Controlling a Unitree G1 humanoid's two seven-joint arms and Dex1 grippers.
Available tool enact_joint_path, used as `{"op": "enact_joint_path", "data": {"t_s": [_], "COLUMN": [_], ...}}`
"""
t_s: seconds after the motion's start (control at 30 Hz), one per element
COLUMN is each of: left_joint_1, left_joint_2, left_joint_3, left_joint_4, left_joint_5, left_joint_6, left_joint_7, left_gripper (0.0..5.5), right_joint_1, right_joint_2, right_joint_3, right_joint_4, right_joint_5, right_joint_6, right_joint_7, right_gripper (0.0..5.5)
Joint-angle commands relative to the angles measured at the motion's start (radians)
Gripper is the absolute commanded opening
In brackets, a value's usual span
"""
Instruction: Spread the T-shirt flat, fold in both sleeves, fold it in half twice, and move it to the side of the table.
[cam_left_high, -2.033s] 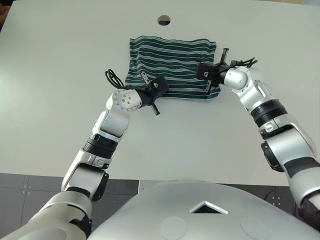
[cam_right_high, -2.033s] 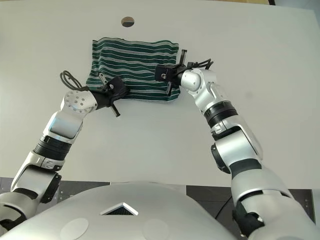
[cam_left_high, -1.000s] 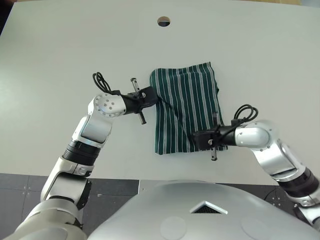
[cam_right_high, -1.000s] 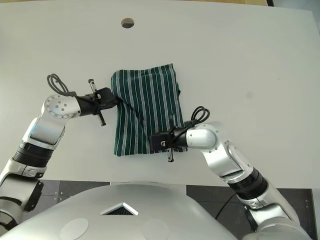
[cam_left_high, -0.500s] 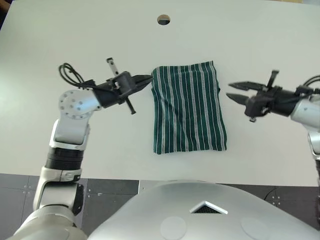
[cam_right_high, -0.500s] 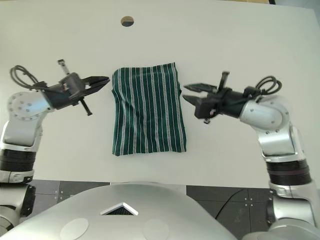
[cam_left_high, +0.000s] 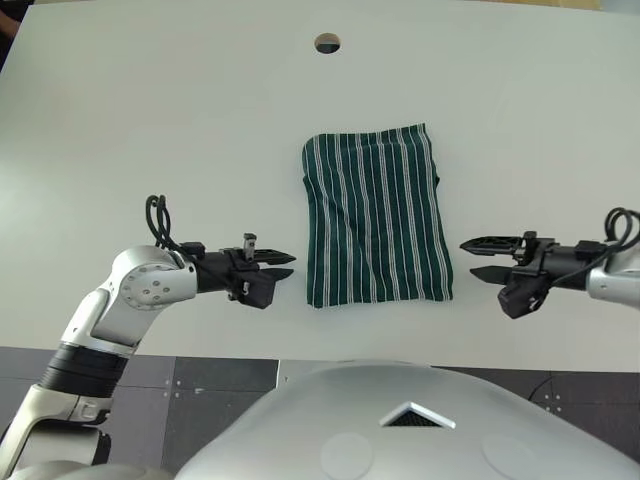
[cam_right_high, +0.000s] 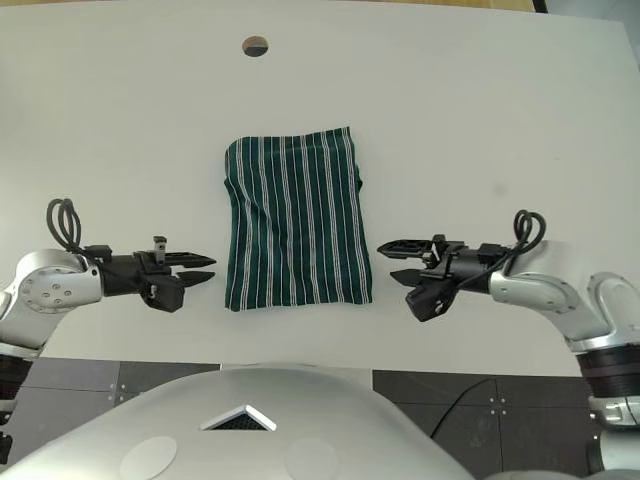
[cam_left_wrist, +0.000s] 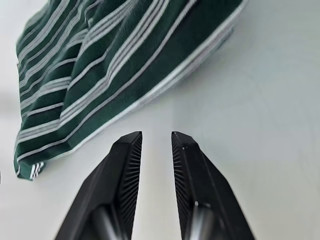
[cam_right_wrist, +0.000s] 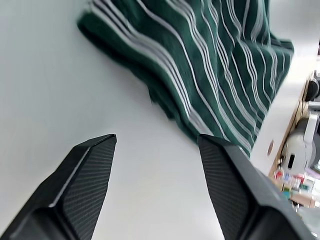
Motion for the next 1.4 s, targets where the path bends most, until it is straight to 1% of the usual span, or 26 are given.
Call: {"op": "enact_joint_path", "data": {"t_s": [0.03,0.17,0.27,0.43,0.5,0.67,0.83,1.1,1.4], "left_joint_1": [-0.002,-0.022,-0.034,-0.045,-0.045,-0.043,-0.045,-0.033,-0.026], "left_joint_2": [-0.031,-0.059,-0.065,-0.065,-0.063,-0.042,-0.031,-0.027,-0.033], "left_joint_3": [-0.067,-0.115,-0.134,-0.156,-0.159,-0.150,-0.126,-0.077,-0.174], "left_joint_4": [0.017,0.028,0.034,0.040,0.041,0.026,0.030,0.043,0.027], "left_joint_5": [0.046,0.058,0.058,0.048,0.046,0.023,0.025,0.005,0.023], "left_joint_6": [0.001,0.001,-0.002,-0.006,-0.005,-0.009,-0.008,-0.007,-0.055], "left_joint_7": [0.015,0.032,0.041,0.048,0.052,0.050,0.071,0.116,0.075], "left_gripper": [1.10,1.10,1.10,1.10,1.10,1.10,1.10,2.28,2.31], "right_joint_1": [-0.038,-0.084,-0.094,-0.088,-0.083,-0.071,-0.078,-0.082,-0.100], "right_joint_2": [0.047,0.101,0.116,0.108,0.095,0.072,0.077,0.085,0.082], "right_joint_3": [0.056,0.126,0.161,0.195,0.198,0.200,0.210,0.222,0.227], "right_joint_4": [-0.016,0.006,0.014,0.017,0.016,0.013,0.025,0.037,0.034], "right_joint_5": [-0.054,-0.119,-0.143,-0.160,-0.160,-0.155,-0.161,-0.170,-0.157], "right_joint_6": [-0.002,-0.007,-0.010,-0.010,-0.010,-0.009,-0.004,0.005,0.012], "right_joint_7": [-0.018,-0.040,-0.051,-0.067,-0.071,-0.074,-0.075,-0.088,-0.086], "right_gripper": [3.01,3.01,3.01,2.16,1.70,0.95,0.17,0.11,0.11]}}
